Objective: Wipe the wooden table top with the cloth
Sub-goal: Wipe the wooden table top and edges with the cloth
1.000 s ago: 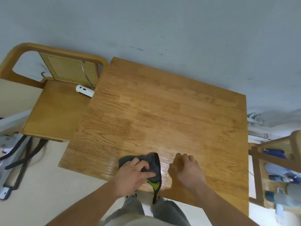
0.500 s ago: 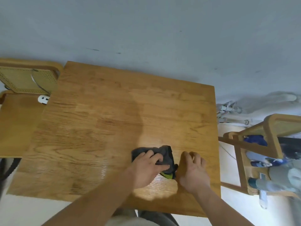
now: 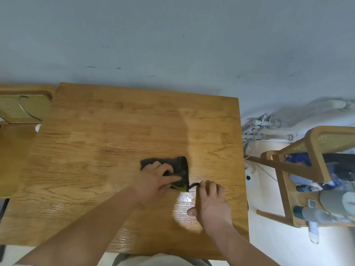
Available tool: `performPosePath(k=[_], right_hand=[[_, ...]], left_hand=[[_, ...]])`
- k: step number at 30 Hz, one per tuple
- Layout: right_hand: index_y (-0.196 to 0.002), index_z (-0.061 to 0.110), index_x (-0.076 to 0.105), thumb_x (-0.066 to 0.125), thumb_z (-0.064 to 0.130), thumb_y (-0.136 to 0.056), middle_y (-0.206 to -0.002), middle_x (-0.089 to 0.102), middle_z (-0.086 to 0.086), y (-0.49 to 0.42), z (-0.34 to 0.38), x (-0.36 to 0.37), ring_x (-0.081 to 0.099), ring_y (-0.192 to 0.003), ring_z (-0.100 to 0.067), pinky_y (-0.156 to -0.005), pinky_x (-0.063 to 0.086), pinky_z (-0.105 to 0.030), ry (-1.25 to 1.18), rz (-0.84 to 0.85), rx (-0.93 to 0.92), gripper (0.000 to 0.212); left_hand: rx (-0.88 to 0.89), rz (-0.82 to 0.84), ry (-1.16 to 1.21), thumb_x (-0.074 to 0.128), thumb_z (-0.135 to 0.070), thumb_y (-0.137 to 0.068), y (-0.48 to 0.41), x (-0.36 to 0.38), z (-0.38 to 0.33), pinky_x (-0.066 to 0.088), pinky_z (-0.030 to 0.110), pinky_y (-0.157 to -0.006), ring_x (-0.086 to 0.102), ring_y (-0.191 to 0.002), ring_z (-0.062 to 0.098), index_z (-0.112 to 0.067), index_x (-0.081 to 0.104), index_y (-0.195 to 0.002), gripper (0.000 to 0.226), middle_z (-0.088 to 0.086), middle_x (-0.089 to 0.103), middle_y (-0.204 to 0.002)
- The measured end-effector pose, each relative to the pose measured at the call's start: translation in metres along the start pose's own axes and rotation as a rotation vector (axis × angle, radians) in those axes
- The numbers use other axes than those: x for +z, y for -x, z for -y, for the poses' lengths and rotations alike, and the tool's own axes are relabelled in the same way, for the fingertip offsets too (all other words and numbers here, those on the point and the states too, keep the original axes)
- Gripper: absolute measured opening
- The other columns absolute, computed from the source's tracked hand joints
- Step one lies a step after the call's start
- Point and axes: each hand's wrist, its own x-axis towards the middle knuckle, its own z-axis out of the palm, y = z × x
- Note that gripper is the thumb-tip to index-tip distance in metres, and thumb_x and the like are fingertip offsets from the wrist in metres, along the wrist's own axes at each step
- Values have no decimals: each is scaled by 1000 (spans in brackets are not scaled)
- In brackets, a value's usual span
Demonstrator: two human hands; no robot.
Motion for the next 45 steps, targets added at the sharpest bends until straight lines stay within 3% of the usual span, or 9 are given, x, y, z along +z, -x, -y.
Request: performPosePath(k=[5,13,20,25,27,33,35,41,45], right_hand=[[-156,24,12,70,69,-78,-146,19,-8,0,3,-1,16,-133,-34,-92,54,-45,-43,-8,7,108],[-153,25,18,79,65,-73,-149,21,-8,1,3,-7,19,-136,-34,-92,56,-45,-57,-20,8,109],[-151,28,26,68,65,-73,-149,20,1,12,17,-22,17,-140,-25,-104,49,-46,-201,-45,109,96],[-155,24,24,64,52,-83,-155,25,-2,6,81,-41,25,-144,-26,-104,50,-45,-276,-105,71,86],[-155,24,24,63,45,-86,-154,26,-2,2,118,-43,26,-142,-26,-101,51,-42,-263,-113,20,82],[-156,27,24,66,37,-84,-155,24,3,-14,200,-43,25,-144,-22,-99,53,-38,-225,-84,-77,84],[-158,29,19,69,31,-82,-156,24,2,-23,210,-48,25,-143,-24,-100,53,-39,-213,-77,-67,91],[-160,28,10,72,39,-84,-156,22,-3,-56,193,-82,24,-143,-27,-106,48,-42,-198,-87,55,99],[-160,27,13,73,46,-83,-156,20,-3,-71,156,-100,21,-144,-27,-107,47,-44,-215,-69,126,99]], left_hand=[[-691,-184,13,62,-32,-93,-5,8,-35,50,47,-82,48,-105,34,-33,61,-139,46,6,54,-132],[125,89,-132,65,-36,-91,35,13,-39,53,43,-84,57,-107,25,-45,49,-138,50,-3,58,-132],[-750,-179,-5,59,-35,-98,46,-6,16,45,51,-88,43,-120,33,-43,55,-140,44,-1,48,-143],[43,-49,-56,74,-25,-84,106,9,29,47,42,-76,55,-109,29,-46,59,-131,53,-5,59,-131],[159,-3,-116,72,-27,-88,126,-8,76,48,41,-81,54,-112,25,-49,59,-129,48,-8,59,-133],[-721,-124,22,61,-29,-94,149,-42,152,40,51,-96,37,-128,29,-48,52,-139,49,-6,46,-146],[-718,-115,47,59,-33,-94,143,-37,140,38,51,-93,36,-128,30,-47,54,-138,47,-5,45,-145],[-111,69,4,46,-32,-102,119,-42,187,29,42,-81,36,-120,24,-55,41,-143,47,-10,39,-143],[-650,-74,86,48,-32,-102,62,-54,178,33,44,-89,27,-126,26,-52,37,-147,51,-8,29,-146]])
